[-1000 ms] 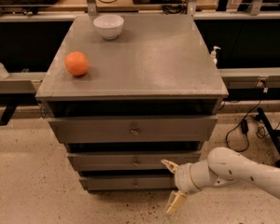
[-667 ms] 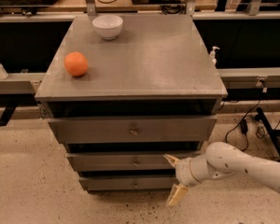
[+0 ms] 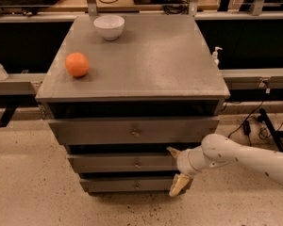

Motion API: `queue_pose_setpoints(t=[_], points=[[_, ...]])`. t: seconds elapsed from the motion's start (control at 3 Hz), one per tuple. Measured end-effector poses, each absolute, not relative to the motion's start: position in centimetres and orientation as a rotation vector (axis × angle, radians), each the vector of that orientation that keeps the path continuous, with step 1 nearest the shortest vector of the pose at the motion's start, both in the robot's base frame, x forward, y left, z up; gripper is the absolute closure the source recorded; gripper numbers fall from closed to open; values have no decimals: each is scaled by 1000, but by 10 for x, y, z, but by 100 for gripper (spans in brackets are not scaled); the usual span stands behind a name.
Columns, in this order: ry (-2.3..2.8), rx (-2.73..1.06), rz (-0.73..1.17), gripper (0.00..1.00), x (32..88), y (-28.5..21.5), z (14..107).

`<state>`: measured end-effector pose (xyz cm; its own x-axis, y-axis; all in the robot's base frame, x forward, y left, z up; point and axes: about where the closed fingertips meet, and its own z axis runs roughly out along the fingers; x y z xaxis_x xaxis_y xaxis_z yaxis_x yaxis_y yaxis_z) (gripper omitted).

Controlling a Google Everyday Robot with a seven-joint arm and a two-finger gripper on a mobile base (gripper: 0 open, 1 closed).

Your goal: Open middle drawer

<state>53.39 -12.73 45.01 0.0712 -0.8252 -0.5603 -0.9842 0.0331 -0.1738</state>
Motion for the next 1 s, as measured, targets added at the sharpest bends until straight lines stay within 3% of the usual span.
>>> queue_pose_setpoints(t=[0.33, 1.0], points=[[1827, -1838, 327, 1, 562, -135, 435], [1855, -1842, 258, 47, 565, -138, 422]])
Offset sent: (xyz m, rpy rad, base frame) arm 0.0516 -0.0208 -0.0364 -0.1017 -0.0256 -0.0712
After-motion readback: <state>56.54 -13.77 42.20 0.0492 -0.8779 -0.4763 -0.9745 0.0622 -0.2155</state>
